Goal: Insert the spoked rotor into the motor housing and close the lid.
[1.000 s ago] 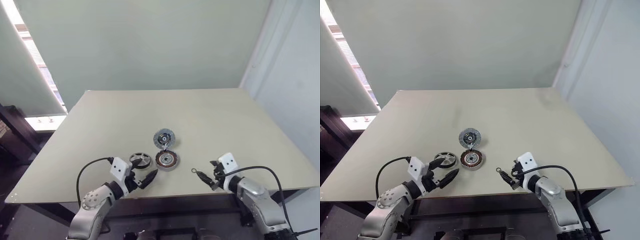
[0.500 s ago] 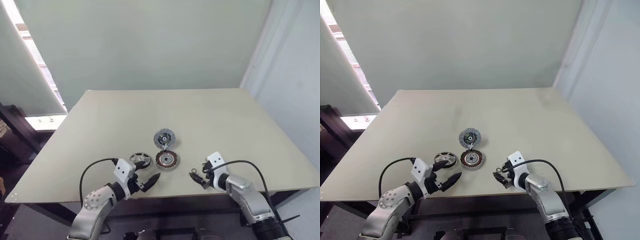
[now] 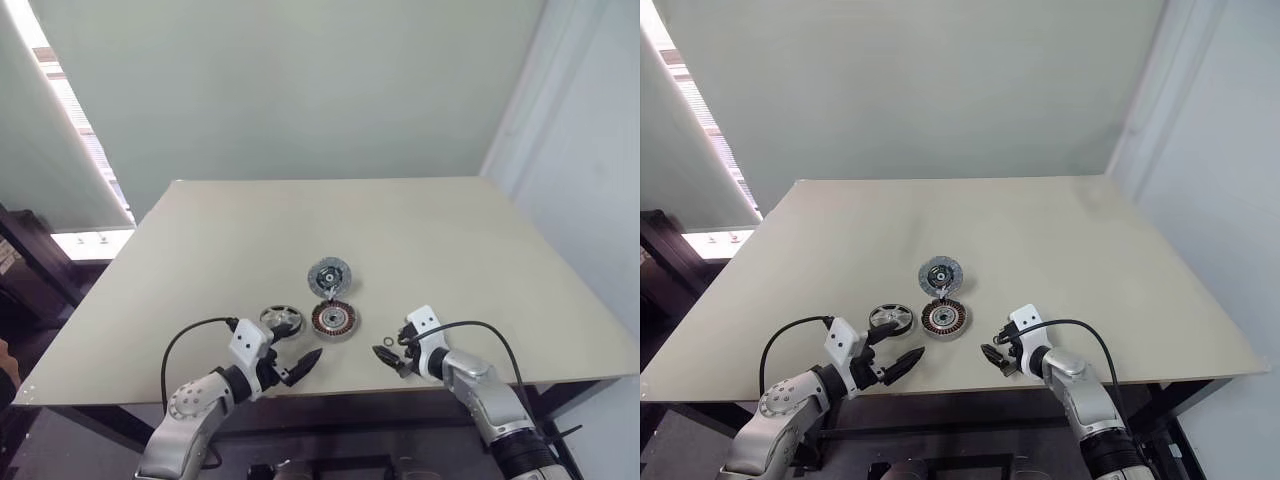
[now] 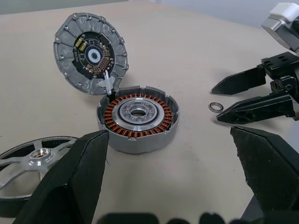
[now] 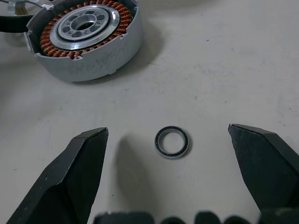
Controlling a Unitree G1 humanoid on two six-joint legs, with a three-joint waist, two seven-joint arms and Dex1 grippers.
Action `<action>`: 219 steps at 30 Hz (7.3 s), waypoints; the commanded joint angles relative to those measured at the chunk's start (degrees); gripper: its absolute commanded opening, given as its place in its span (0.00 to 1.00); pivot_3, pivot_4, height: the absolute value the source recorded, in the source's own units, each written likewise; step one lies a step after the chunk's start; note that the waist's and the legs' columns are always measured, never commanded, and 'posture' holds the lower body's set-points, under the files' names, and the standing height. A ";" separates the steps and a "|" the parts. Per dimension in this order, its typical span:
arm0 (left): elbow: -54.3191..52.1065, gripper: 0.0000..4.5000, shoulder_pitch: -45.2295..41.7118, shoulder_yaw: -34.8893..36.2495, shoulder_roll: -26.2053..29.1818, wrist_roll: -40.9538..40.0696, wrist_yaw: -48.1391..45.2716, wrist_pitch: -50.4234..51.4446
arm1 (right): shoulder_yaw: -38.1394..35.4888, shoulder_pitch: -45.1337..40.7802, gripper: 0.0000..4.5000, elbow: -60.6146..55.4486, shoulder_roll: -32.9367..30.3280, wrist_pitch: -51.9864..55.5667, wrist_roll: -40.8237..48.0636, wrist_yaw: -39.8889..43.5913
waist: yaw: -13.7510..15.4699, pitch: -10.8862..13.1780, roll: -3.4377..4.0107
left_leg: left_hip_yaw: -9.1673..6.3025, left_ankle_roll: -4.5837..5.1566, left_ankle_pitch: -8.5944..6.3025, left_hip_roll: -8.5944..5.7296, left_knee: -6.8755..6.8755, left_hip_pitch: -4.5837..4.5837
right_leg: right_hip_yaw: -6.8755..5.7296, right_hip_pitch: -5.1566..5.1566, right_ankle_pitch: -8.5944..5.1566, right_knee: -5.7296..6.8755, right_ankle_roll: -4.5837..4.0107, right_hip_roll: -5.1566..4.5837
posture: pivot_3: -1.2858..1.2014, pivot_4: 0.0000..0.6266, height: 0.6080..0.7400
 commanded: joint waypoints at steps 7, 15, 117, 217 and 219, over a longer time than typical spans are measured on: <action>-0.46 1.00 -0.71 -0.06 0.55 0.49 -0.41 -1.18 | 0.04 -0.81 0.47 0.63 -0.05 -1.76 -1.54 -0.27 | -0.03 -0.02 0.01 | 0.00 -0.02 -0.01 0.00 0.00 0.00 | 0.00 0.00 0.00 0.00 0.00 0.00 | 0.52 0.00 1.00; 0.22 1.00 -0.76 -0.32 0.15 0.54 -0.49 -1.79 | -0.99 -0.50 0.16 -0.13 0.16 -2.49 -0.68 -0.60 | -0.01 -0.04 0.02 | 0.00 -0.03 -0.02 0.00 0.01 0.01 | 0.00 0.00 0.00 0.01 0.00 0.00 | 0.52 0.00 1.00; -3.68 1.00 3.29 5.45 1.55 0.07 2.58 -1.84 | 2.16 -26.53 0.16 30.68 17.07 -7.42 -6.39 -1.18 | -1.25 -0.06 0.07 | -0.04 -0.13 -0.06 0.02 -0.04 0.03 | 0.00 -0.35 0.05 0.71 -0.08 0.01 | 0.52 0.00 1.00; -1.45 1.00 5.69 5.57 -2.62 -0.05 4.09 -4.21 | 24.75 -24.02 0.99 -1.63 -4.78 -12.02 -23.72 22.23 | -1.24 -0.06 0.03 | 0.04 -0.23 -0.11 0.04 -0.03 -0.01 | 0.00 -0.50 0.04 0.68 -0.08 0.00 | 0.52 0.00 1.00; -1.64 1.00 6.12 5.60 -2.80 -0.19 4.27 -4.09 | 25.60 -24.62 0.99 -0.30 -4.56 -13.08 -24.92 21.84 | -1.24 -0.06 0.02 | 0.04 -0.22 -0.11 0.04 -0.02 -0.01 | 0.00 -0.56 0.04 0.69 -0.09 0.00 | 0.52 0.00 1.00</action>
